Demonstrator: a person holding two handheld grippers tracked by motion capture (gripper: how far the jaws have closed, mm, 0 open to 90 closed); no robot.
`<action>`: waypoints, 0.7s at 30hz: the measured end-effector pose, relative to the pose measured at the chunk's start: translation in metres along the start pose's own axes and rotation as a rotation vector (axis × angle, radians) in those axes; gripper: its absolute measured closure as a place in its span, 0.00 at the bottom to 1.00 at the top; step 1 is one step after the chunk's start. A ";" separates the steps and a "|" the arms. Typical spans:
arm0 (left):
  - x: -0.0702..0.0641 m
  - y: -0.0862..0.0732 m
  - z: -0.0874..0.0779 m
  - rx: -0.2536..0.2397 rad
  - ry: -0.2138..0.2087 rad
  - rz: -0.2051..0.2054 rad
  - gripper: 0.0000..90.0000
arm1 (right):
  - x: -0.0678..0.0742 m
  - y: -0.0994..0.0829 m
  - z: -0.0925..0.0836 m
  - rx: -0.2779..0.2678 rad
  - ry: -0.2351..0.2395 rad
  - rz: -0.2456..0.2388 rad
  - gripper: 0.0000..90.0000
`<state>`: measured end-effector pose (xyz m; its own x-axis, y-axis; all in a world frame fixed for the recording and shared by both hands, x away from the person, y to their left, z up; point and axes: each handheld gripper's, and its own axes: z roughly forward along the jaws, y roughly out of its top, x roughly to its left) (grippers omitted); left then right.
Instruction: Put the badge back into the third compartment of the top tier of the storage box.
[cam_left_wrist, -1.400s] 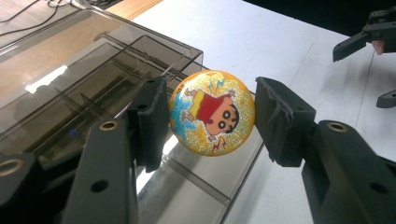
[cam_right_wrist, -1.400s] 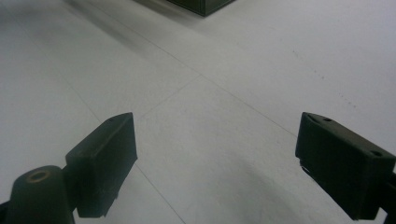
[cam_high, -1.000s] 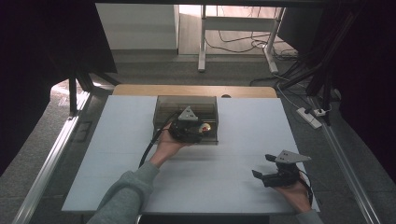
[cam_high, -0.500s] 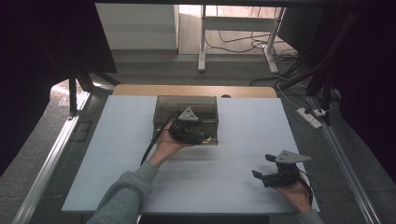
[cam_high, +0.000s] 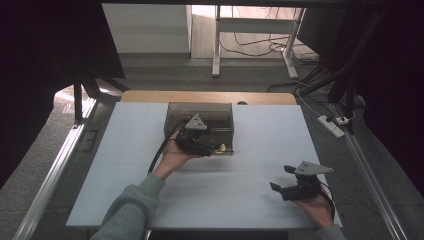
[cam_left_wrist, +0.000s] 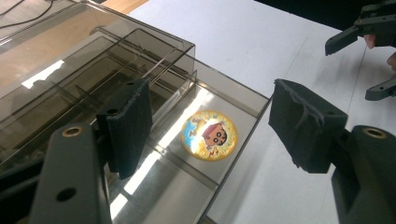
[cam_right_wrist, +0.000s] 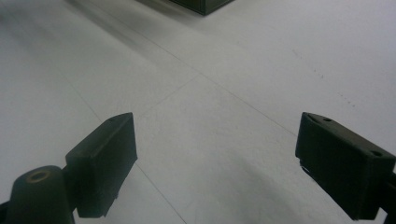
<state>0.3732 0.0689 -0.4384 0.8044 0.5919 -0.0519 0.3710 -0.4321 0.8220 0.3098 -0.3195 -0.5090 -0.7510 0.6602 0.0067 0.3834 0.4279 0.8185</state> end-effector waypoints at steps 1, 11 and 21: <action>0.000 -0.001 -0.001 0.000 0.003 -0.001 0.34 | 0.000 0.000 0.000 0.001 -0.003 -0.001 0.14; 0.004 -0.010 -0.016 -0.010 0.037 -0.018 0.34 | 0.000 0.000 -0.001 0.000 -0.001 -0.004 0.14; 0.002 -0.019 -0.040 -0.033 0.063 -0.026 0.34 | 0.000 0.001 -0.002 -0.005 0.000 -0.006 0.14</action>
<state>0.3491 0.1050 -0.4314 0.7636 0.6446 -0.0388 0.3751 -0.3939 0.8391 0.3092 -0.3202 -0.5075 -0.7532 0.6578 0.0015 0.3764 0.4291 0.8211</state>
